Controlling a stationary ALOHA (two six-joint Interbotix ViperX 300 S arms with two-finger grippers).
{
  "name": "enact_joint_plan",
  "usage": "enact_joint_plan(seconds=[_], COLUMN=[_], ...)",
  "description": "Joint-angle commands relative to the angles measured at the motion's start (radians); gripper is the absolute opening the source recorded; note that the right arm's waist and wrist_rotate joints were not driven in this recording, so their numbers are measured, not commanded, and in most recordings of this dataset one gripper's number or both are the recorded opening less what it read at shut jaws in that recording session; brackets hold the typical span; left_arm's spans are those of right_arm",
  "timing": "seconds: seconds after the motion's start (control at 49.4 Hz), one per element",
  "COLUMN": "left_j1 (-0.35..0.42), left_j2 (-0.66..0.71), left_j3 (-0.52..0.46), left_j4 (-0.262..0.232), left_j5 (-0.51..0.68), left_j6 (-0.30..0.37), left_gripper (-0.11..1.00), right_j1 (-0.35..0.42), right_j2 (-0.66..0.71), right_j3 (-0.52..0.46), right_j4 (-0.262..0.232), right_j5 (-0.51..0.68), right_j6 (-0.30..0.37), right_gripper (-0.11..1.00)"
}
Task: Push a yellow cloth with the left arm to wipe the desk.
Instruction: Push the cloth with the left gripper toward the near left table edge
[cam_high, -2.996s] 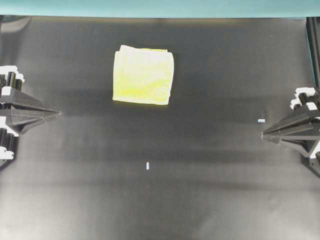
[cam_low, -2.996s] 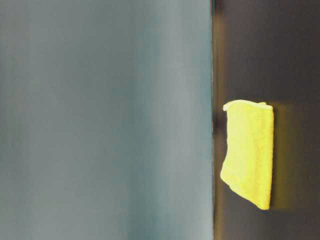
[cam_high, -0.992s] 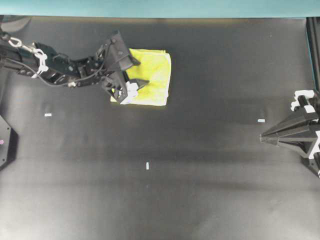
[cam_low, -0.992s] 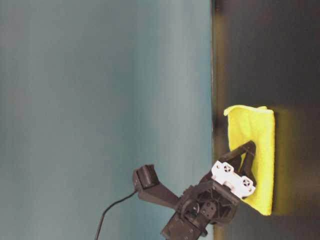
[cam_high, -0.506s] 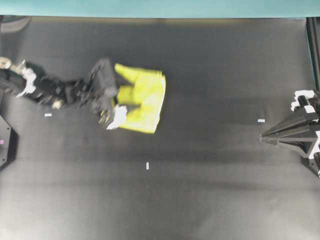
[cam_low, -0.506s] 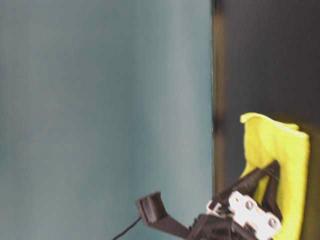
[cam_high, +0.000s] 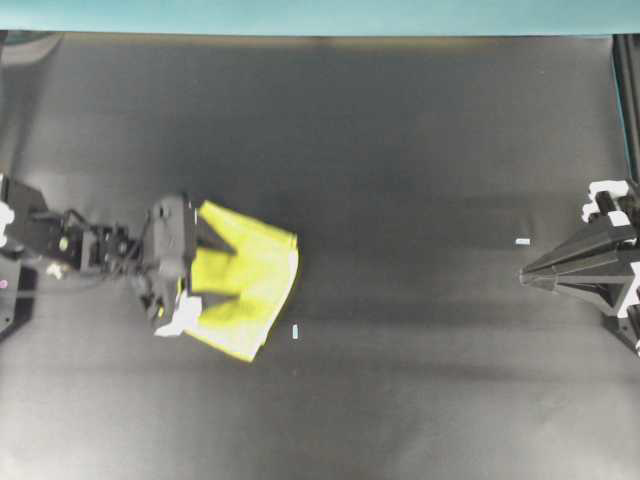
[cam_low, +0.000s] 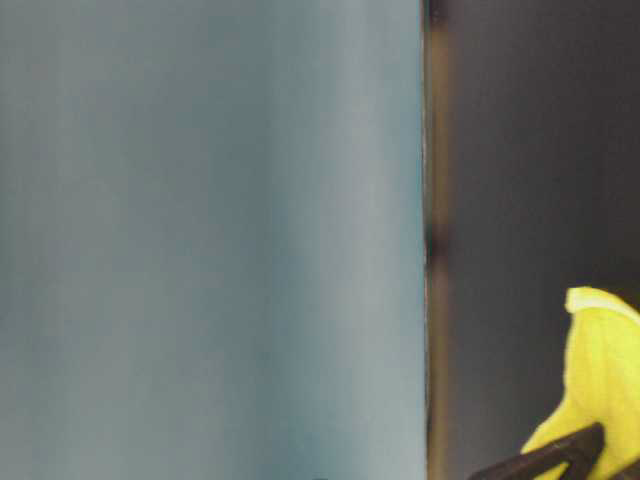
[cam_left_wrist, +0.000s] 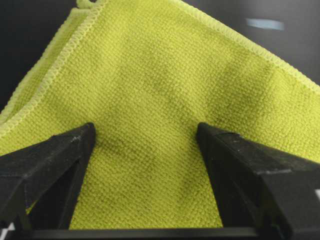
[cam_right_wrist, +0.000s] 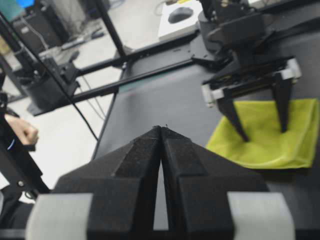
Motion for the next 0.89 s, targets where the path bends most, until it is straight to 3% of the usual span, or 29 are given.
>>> enact_joint_plan(seconds=[0.0, 0.425, 0.628, 0.87], left_j1=[-0.060, -0.275, -0.411, -0.471], left_j2=[-0.009, -0.006, -0.006, -0.006], left_j3=[-0.002, 0.006, -0.003, -0.018], left_j4=[0.003, 0.003, 0.003, 0.003], left_j5=[-0.003, 0.003, 0.003, 0.003], left_j6=[0.000, -0.003, -0.005, -0.005], left_gripper=[0.82, 0.82, 0.82, 0.82], right_j1=[0.000, -0.002, 0.000, -0.002], right_j2=[0.003, 0.003, 0.003, 0.002], right_j3=[-0.006, -0.006, -0.006, -0.006], right_j4=[0.002, 0.011, 0.011, 0.011], right_j5=[-0.006, -0.006, -0.005, -0.006], right_j6=[0.000, 0.002, 0.000, 0.002], right_gripper=[0.00, 0.00, 0.00, 0.00])
